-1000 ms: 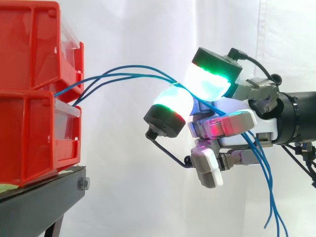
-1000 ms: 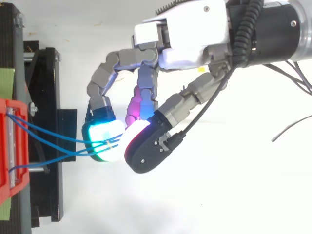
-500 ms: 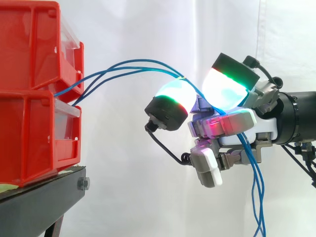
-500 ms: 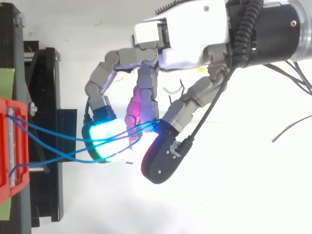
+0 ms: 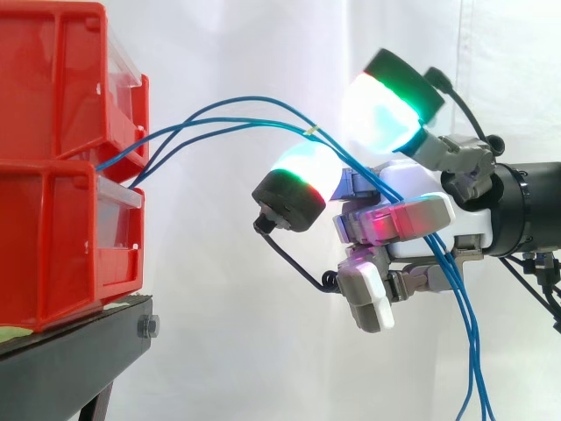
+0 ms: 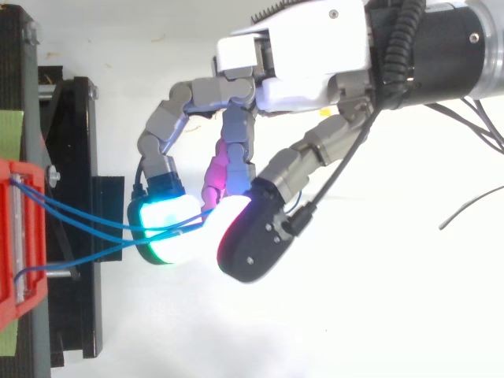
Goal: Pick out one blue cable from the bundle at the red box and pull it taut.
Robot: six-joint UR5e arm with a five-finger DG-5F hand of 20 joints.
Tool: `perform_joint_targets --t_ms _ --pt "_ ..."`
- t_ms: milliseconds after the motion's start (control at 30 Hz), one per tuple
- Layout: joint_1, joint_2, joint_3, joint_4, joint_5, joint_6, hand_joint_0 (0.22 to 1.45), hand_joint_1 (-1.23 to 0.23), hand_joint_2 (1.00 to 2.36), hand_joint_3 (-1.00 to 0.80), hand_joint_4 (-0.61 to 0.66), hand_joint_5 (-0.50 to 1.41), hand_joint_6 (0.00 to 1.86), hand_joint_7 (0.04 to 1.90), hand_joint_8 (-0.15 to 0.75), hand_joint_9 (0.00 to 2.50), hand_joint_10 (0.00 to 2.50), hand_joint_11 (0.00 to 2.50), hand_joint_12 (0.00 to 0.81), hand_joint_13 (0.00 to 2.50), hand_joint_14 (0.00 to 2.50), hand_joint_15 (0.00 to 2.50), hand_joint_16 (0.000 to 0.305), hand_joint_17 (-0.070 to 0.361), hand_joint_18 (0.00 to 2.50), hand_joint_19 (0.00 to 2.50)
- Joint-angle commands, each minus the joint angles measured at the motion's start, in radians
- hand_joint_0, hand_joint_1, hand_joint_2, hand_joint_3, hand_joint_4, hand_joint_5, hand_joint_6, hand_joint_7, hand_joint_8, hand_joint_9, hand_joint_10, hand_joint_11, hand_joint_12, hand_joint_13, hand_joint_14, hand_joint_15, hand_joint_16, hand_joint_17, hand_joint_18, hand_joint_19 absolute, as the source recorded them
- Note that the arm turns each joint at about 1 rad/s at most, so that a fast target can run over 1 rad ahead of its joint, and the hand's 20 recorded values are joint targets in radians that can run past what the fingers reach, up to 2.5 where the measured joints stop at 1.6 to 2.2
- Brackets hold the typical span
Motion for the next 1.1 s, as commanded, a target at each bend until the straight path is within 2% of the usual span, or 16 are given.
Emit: perform_joint_targets --t_ms 0,100,333,433,567,633,733,800,933,1033,1067 --pt "0.000 0.000 0.001 0.000 0.000 0.001 0.57 -0.65 1.00 -0.49 -0.08 -0.04 0.91 0.83 0.235 1.45 0.03 0.72 0.331 1.02 0.02 0.43 0.039 0.088 0.89 0.57" --pt "0.000 0.000 0.002 -0.002 0.000 0.001 0.57 -0.71 1.02 -0.29 -0.09 -0.04 0.91 0.84 0.239 1.48 0.03 0.74 0.334 1.04 0.02 0.44 0.040 0.090 0.91 0.58" --pt "0.000 0.000 0.005 -0.003 0.000 0.001 0.58 -0.82 1.02 -0.19 -0.07 -0.04 0.92 0.85 0.252 1.45 0.03 0.73 0.350 1.05 0.02 0.43 0.042 0.095 0.93 0.56" --pt "0.002 0.000 0.005 -0.005 0.000 0.001 0.64 -0.90 1.02 -0.20 -0.01 -0.06 0.93 0.84 0.240 1.36 0.03 0.75 0.334 0.98 0.02 0.44 0.040 0.091 0.88 0.55" --pt "0.002 0.000 0.005 -0.002 0.000 0.001 0.75 -0.93 1.00 -0.46 -0.10 -0.07 0.94 0.93 0.221 1.29 0.03 0.73 0.310 0.87 0.02 0.39 0.038 0.086 0.80 0.48" --pt "0.002 0.000 0.005 -0.002 0.000 0.001 0.73 -0.96 1.00 -0.50 -0.14 -0.07 0.94 0.95 0.211 1.28 0.03 0.72 0.307 0.86 0.02 0.38 0.038 0.085 0.80 0.47" --pt "0.000 0.000 0.005 -0.005 0.000 0.001 0.64 -0.94 1.00 -0.50 -0.14 -0.07 0.94 0.89 0.200 1.28 0.03 0.72 0.303 0.85 0.02 0.38 0.037 0.084 0.79 0.48" --pt "0.000 0.000 0.007 -0.008 0.000 0.001 0.52 -0.92 1.00 -0.50 -0.07 -0.06 0.94 0.70 0.211 1.29 0.03 0.71 0.319 0.86 0.02 0.38 0.040 0.091 0.79 0.50" --pt "0.000 0.000 0.007 -0.009 0.000 0.001 0.40 -0.84 1.00 -0.50 -0.03 -0.06 0.91 0.71 0.249 1.29 0.02 0.67 0.369 0.89 0.01 0.38 0.051 0.115 0.86 0.47" --pt "0.000 0.000 0.010 -0.009 0.000 0.001 0.38 -0.71 1.00 -0.50 -0.02 -0.06 0.90 0.69 0.251 1.30 0.02 0.65 0.382 0.90 0.01 0.37 0.054 0.122 0.88 0.47" --pt "-0.002 0.000 0.011 -0.011 -0.002 0.001 0.41 -0.57 1.00 -0.50 -0.03 -0.06 0.88 0.71 0.238 1.29 0.02 0.65 0.374 0.89 0.01 0.37 0.052 0.118 0.86 0.50"
